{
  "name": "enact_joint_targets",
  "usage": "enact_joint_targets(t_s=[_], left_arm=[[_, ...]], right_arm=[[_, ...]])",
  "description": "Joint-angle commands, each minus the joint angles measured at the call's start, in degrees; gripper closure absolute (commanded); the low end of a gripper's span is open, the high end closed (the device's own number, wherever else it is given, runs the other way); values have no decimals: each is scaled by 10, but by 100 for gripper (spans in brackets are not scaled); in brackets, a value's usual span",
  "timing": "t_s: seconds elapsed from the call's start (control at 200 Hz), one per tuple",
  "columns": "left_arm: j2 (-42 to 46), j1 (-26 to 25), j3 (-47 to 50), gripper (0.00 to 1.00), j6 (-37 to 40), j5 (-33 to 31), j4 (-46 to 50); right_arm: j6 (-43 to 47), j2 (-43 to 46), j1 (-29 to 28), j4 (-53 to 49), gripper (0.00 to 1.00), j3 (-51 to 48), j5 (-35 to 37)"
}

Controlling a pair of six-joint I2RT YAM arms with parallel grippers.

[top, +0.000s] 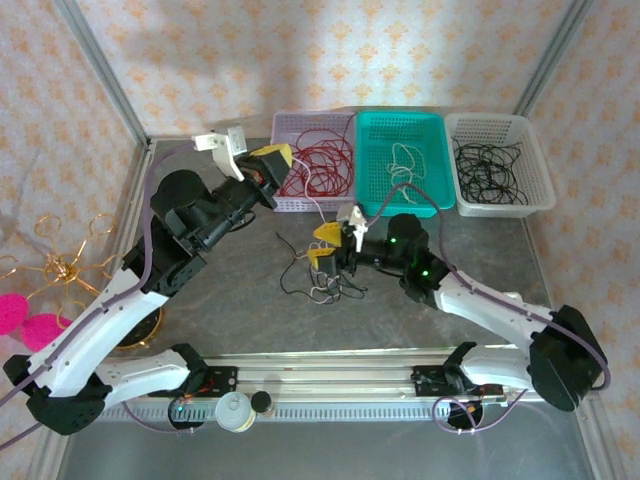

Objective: Untangle the cables

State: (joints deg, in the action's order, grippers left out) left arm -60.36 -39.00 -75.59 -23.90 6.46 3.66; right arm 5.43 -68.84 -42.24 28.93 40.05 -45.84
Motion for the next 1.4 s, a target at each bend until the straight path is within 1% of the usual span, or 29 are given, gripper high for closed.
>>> enact_joint_targets(t_s=[0.0,0.03,0.11,0.175,0.3,0.435,0.506,0.616,0.691,0.786,0.926,1.036,1.246,1.396], left_arm=[[2,1,-45,100,3,29,-4],[2,1,-51,100,-2,32,-8],[3,1,-63,100,-13,44,-26],[2,1,-79,100,-18,46,-31],[-6,1,-123,100,-25,49,-28],[-20,1,-180,100,-33,49,-22],[-25,1,-206,100,-37,47,-24],[-31,1,-240,100,-39,32,-25],[-38,1,-263,100,-40,23,-24],[-47,1,-283,100,-40,27,-34],[-62,1,-315,100,-34,26,-35],[-72,1,-341,100,-21,19,-38],[-93,1,-405,100,30,-20,-42],[-102,1,-420,100,68,-38,-66]], right_arm=[[4,-32,-37,72,44,25,82],[-8,-45,-45,81,44,26,107],[-38,-77,-59,105,44,27,141],[-36,-97,-78,121,45,18,185],[-47,-131,-103,169,46,-16,232],[-94,-165,-109,247,53,-66,283],[-96,-180,-109,278,56,-90,302],[-86,-200,-109,294,63,-116,337],[-83,-219,-109,306,66,-129,340],[-87,-250,-109,321,74,-139,336],[-96,-293,-109,345,84,-148,352],[-103,-314,-109,350,89,-154,371],[-111,-329,-108,346,92,-181,377],[-140,-322,-104,355,94,-215,403]])
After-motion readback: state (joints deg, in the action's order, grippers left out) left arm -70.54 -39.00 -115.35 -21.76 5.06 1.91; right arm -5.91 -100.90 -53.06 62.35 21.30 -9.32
